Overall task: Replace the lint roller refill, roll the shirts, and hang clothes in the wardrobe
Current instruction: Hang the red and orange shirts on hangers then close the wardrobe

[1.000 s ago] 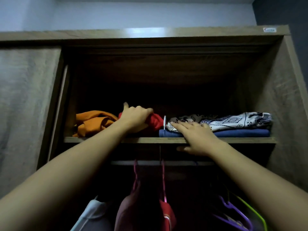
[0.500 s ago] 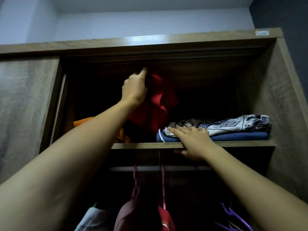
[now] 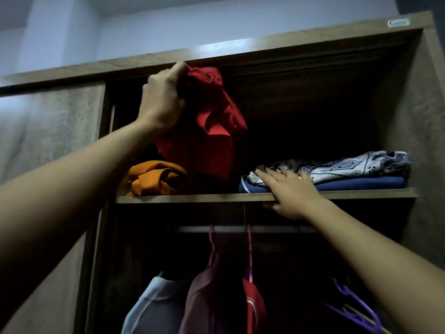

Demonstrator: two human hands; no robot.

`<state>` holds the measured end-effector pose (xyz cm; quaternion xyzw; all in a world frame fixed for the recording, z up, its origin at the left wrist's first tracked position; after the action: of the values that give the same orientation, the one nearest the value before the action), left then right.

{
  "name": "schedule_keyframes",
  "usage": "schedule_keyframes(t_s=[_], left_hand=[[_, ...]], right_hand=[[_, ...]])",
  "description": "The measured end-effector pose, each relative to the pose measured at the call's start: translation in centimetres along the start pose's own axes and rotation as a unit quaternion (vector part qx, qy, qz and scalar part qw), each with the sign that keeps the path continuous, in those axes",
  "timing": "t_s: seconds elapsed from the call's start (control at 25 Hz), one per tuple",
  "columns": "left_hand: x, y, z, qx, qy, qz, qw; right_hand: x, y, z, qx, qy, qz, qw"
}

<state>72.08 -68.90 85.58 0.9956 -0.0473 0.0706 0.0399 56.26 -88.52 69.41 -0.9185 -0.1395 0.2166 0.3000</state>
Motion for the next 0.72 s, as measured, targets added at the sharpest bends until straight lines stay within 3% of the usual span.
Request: schedule_keyframes(t_s=[0.28, 0.4, 0.48, 0.6, 0.72], left_hand=[[-2.9, -9.0, 4.6, 0.01, 0.027, 0.052, 0.998], [-4.9, -10.5, 9.8, 0.088, 0.045, 0.13, 0.987], [-5.5, -9.9, 14.3, 0.165, 0.044, 0.195, 0.966], [-6.8, -7.9, 22.4, 0.236, 0.053, 0.205, 0.948], [-7.6, -6.3, 31.4, 0.309, 0.018, 0.242, 0.92]], right_hand=[[0.3, -1.3, 2.0, -0.08, -0.008, 0.013, 0.997], [0.0, -0.8, 5.4, -0.067, 0.017, -0.009, 0.998], [-0.1, -0.2, 8.2, -0.045, 0.038, -0.079, 0.995], [0.9, 0.1, 13.3, -0.03, 0.069, -0.241, 0.968], [5.7, 0.6, 19.3, 0.005, 0.044, -0.344, 0.938]])
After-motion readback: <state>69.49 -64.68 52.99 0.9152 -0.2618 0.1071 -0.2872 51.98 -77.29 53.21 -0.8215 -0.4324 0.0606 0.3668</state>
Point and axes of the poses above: each hand's wrist, its own z-axis away from the middle knuckle, its own y-axis out of the palm, x = y × z, the point moved 10 cm from there along -z, towards the middle knuckle, and after that the axes turned 3 degrees about z, right-handed, at the moved point
